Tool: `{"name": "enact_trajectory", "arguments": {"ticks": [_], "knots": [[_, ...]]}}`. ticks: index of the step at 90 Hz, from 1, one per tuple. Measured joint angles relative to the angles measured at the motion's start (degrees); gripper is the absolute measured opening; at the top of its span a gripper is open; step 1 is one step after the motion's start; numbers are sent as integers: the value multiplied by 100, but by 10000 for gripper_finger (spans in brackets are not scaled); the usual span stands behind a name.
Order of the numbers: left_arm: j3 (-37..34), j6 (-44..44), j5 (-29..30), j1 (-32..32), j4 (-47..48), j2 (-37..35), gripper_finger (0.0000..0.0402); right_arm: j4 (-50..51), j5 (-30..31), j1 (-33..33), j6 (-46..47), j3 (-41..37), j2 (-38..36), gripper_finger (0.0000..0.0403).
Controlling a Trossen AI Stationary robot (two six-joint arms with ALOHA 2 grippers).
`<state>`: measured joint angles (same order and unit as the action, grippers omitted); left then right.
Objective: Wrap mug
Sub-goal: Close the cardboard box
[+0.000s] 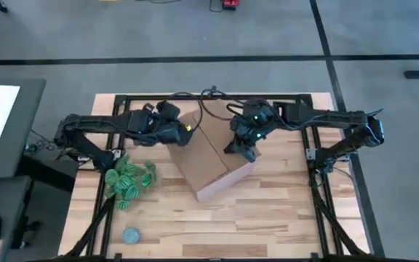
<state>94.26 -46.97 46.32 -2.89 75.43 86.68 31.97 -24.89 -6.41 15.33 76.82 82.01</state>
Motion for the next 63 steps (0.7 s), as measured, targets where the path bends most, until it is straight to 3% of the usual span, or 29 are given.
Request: {"name": "enact_trajectory", "arguments": {"ticks": [32,63], "knots": [[1,600,-129,6,-642,194,0,-614,-622,-161,-1498,-11,-40,0],[4,1508,-174,1,-1642,262,0,-1653,-727,-239,-2079,8,417,0]]}}
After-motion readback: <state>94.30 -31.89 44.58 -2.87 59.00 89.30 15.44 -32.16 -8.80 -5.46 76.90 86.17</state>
